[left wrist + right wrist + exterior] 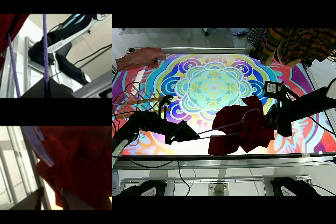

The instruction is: Fold the clothes and pants, and hang the long-sleeved shirts on hangers.

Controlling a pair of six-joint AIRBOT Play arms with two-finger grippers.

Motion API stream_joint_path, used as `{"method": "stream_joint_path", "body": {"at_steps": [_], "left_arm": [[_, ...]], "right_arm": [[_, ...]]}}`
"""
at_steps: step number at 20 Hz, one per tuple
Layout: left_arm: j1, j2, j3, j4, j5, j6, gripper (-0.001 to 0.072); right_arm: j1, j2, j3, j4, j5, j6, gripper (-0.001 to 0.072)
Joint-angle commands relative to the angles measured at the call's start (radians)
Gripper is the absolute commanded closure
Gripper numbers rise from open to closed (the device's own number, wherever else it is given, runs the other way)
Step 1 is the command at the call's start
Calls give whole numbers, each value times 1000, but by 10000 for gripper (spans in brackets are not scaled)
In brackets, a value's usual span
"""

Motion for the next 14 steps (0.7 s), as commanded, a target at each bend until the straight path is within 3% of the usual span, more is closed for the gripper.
{"method": "stream_joint_path", "body": {"at_steps": [1, 4, 8, 9, 10, 14], "left_arm": [[2, -6, 27, 0, 10, 0, 679], [2, -6, 27, 0, 10, 0, 679], [2, -6, 27, 0, 10, 0, 679], [2, -6, 27, 0, 10, 0, 679], [2, -6, 27, 0, 10, 0, 679], [9, -5, 29, 0, 10, 0, 669]], "right_arm": [[-40, -53, -28, 127, -36, -47, 395], [-40, -91, -29, 141, -106, -69, 370], [-15, -138, -29, 221, -96, -98, 391], [-5, -147, -28, 219, -97, -97, 494], [4, -153, -29, 217, -98, -96, 663], [8, -149, -23, 201, -98, -92, 669]]}}
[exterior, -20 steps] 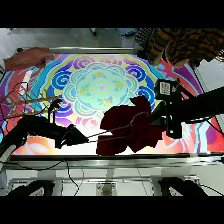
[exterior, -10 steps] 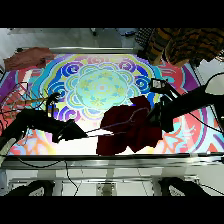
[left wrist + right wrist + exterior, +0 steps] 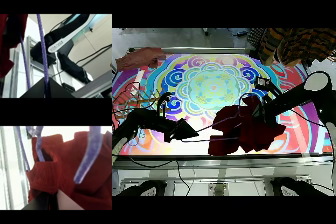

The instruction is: Fold the clothes and pants, and hang the long-sleeved shirts on hangers.

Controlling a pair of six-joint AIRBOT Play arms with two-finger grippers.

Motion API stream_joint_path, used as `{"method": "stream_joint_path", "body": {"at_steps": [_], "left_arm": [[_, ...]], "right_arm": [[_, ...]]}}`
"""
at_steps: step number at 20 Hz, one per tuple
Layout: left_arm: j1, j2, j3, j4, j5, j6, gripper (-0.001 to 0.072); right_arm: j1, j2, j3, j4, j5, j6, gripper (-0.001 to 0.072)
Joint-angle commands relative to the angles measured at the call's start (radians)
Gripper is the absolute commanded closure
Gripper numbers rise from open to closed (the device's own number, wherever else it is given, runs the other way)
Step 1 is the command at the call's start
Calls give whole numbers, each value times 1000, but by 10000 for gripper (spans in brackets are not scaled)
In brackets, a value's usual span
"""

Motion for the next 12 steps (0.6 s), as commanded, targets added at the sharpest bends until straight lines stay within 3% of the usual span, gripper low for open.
{"method": "stream_joint_path", "body": {"at_steps": [1, 3, 4, 7, 10, 12], "left_arm": [[14, 2, 6, -6, 2, 0, 575], [40, 8, 31, -6, 2, -92, 283], [61, 15, 54, -5, -2, -153, 231], [147, 68, 129, -3, -36, -228, 208], [246, 183, 187, 62, -207, -293, 208], [281, 272, 187, 183, -320, -354, 208]], "right_arm": [[7, 0, 10, -2, -10, 0, 669], [6, 0, 30, -41, -28, 17, 669], [2, 0, 39, -53, -35, 24, 669], [-33, 0, 53, -50, -80, 30, 669], [-66, 0, 53, -49, -123, 43, 669], [-74, 0, 53, -47, -166, 64, 669]]}}
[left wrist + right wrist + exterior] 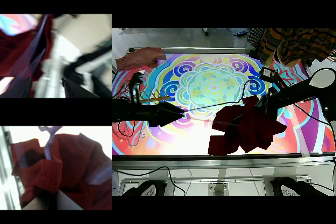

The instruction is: Fold the clothes and pants, and hang the long-sleeved shirts on hangers.

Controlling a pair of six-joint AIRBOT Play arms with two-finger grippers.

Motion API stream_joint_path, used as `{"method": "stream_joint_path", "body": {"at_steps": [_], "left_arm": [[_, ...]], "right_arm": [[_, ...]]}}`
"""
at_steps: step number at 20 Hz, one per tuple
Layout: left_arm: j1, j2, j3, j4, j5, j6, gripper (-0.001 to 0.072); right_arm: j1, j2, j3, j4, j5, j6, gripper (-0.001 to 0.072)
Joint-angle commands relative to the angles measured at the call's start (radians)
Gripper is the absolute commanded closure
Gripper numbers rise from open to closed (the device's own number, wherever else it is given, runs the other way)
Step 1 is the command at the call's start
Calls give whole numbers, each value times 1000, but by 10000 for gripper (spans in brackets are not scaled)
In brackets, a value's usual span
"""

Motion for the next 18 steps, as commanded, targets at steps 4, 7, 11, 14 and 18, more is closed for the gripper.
{"method": "stream_joint_path", "body": {"at_steps": [4, 7, 11, 14, 18], "left_arm": [[-20, 255, -43, 300, -288, -299, 217], [-201, 338, -177, 328, -529, -370, 216], [-578, 247, -300, 325, -970, -454, 214], [-821, 61, -296, 296, -1261, -485, 213], [-899, -148, -248, 211, -1356, -498, 171]], "right_arm": [[-19, 1, 3, 29, -117, 46, 669], [-19, 0, 3, 61, -133, 45, 669], [-19, 1, 3, 69, -120, 45, 669], [-18, 1, 3, 71, -109, 45, 669], [-18, 1, 3, 71, -91, 45, 668]]}}
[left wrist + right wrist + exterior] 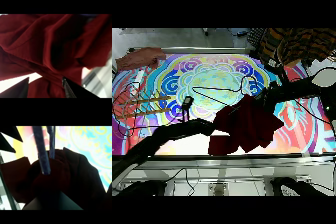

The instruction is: Fold the clothes and pants, and hang the long-sleeved shirts on hangers.

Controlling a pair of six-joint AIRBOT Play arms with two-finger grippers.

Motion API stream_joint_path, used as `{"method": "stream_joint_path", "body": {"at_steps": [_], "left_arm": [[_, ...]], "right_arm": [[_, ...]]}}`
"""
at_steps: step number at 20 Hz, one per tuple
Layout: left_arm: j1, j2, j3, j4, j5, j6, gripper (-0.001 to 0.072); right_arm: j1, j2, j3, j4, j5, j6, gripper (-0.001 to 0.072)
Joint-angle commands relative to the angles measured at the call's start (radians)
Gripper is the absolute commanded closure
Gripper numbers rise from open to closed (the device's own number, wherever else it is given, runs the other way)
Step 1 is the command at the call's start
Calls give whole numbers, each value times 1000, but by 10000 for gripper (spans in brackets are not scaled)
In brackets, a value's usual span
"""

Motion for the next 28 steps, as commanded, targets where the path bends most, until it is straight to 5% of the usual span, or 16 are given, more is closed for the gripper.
{"method": "stream_joint_path", "body": {"at_steps": [1, 9, 13, 15, 28], "left_arm": [[-87, -159, 47, -48, -153, -21, 172], [-88, -277, 195, -40, -145, -17, 183], [-85, -355, 195, -40, -118, -17, 623], [-57, -352, 197, -13, -117, -17, 676], [475, -30, 199, 200, 130, -19, 676]], "right_arm": [[0, 1, 1, 2, 12, 0, 668], [0, 1, 1, 4, 11, 0, 668], [0, 1, 1, 10, 13, 0, 668], [0, 2, 1, 5, 32, -3, 668], [0, 71, 1, -199, 86, -71, 669]]}}
